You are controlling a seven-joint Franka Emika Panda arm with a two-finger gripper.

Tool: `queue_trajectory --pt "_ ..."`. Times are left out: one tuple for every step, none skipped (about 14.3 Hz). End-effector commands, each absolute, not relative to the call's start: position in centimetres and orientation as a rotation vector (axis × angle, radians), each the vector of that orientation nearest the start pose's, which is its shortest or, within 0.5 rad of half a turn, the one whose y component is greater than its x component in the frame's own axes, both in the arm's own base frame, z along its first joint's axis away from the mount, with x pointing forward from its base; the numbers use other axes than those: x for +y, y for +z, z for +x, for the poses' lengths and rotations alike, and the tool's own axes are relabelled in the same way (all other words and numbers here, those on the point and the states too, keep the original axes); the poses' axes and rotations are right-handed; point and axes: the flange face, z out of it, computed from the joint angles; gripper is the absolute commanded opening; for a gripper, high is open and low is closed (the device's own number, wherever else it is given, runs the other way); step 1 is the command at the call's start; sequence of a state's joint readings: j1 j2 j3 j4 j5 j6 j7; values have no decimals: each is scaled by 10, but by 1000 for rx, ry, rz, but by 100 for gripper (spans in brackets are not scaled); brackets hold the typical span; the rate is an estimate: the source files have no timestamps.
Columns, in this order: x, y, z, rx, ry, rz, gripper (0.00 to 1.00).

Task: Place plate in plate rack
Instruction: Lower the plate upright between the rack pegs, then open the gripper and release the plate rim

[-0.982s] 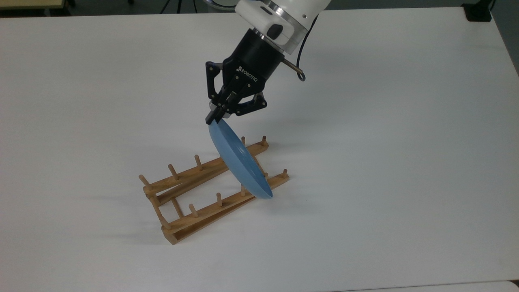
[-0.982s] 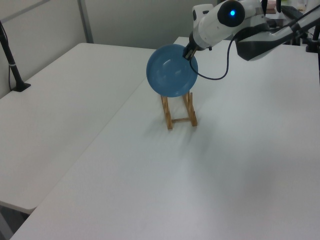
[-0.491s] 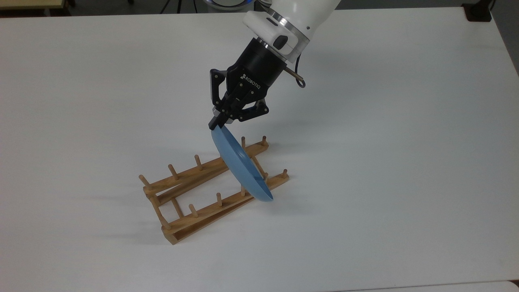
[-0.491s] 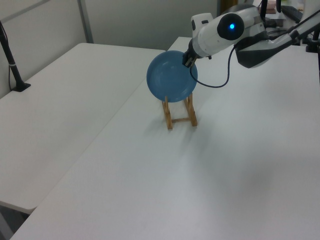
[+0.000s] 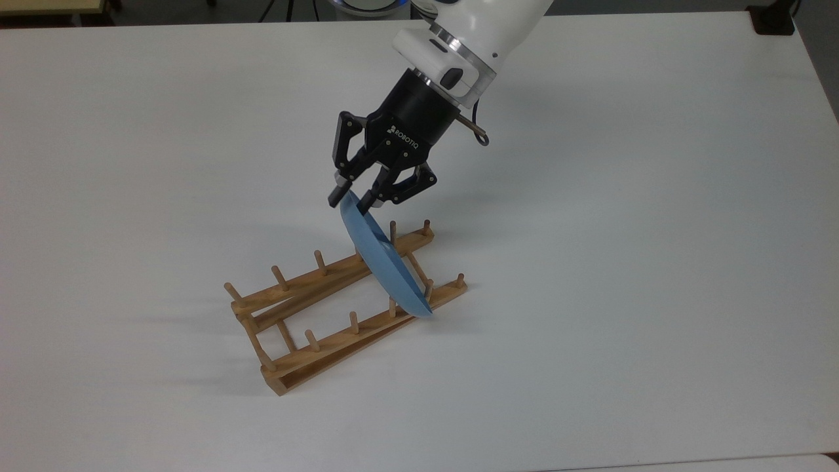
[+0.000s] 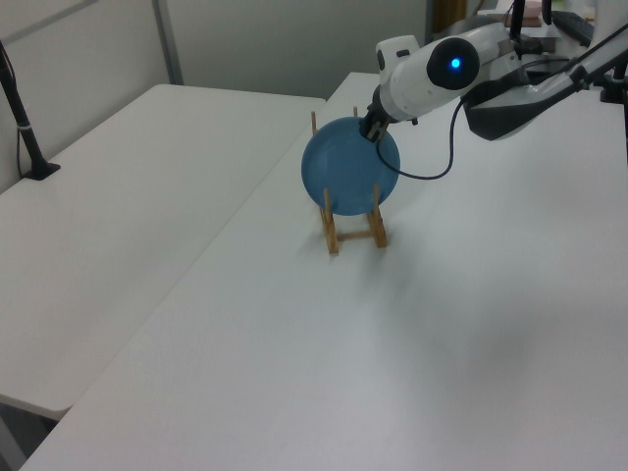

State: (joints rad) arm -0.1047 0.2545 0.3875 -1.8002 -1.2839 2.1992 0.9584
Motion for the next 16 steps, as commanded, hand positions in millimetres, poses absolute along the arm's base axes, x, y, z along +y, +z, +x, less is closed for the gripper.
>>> queue_trajectory --pt "123 453 637 4 900 2268 100" --pt "123 453 637 -2 903 2271 100" --pt "123 456 637 -11 905 2276 100" --pt "124 461 638 -65 910 2309 100" --pt "125 467 637 -150 908 2363 100" --pt "124 477 638 -227 907 2410 100" --pt "126 484 636 -275 901 2448 100" --pt "127 495 634 -325 902 2480 100" --pt "127 504 632 -372 898 2509 100" --pt "126 515 628 -425 898 2540 100" --pt "122 523 625 -496 881 2581 100" --pt "122 535 619 -571 868 2628 100" --pt "119 542 614 -650 820 2664 100" --pt "117 545 608 -702 743 2691 100" --pt "116 548 600 -729 662 2716 100" --pt "115 558 591 -759 590 2747 100"
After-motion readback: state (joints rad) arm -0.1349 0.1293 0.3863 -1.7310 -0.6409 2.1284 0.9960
